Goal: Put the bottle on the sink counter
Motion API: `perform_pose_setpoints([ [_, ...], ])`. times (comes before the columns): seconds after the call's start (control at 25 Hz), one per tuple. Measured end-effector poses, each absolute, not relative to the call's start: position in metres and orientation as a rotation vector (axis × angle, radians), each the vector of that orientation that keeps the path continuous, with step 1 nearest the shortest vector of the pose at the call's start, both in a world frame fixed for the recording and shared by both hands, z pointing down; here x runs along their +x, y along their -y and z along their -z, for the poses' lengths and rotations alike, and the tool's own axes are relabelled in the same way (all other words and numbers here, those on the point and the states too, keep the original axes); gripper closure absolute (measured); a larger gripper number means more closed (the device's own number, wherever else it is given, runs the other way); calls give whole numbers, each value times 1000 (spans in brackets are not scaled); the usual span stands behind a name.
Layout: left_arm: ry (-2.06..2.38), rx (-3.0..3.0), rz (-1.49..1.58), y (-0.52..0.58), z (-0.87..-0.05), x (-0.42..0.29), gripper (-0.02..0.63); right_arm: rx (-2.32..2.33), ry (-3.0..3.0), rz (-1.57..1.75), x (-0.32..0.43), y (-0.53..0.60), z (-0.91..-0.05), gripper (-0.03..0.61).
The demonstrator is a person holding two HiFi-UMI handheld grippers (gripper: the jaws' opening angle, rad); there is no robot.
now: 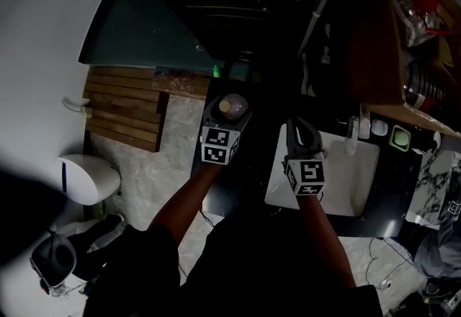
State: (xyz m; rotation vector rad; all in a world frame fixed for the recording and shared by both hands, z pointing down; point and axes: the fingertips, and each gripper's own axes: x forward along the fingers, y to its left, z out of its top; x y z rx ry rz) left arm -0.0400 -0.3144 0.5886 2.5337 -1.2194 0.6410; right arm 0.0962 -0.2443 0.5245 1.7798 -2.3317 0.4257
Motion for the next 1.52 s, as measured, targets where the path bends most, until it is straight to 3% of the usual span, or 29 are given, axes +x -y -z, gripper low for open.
perform_pose_setpoints([
  [0.72,1260,2485,-758,354,-638,-76,219,1580,2400,-466,28,279,-563,540],
  [1.52,1251,2477,-867,374,-669,-73,219,1579,2394,-503,38,285,-582,540],
])
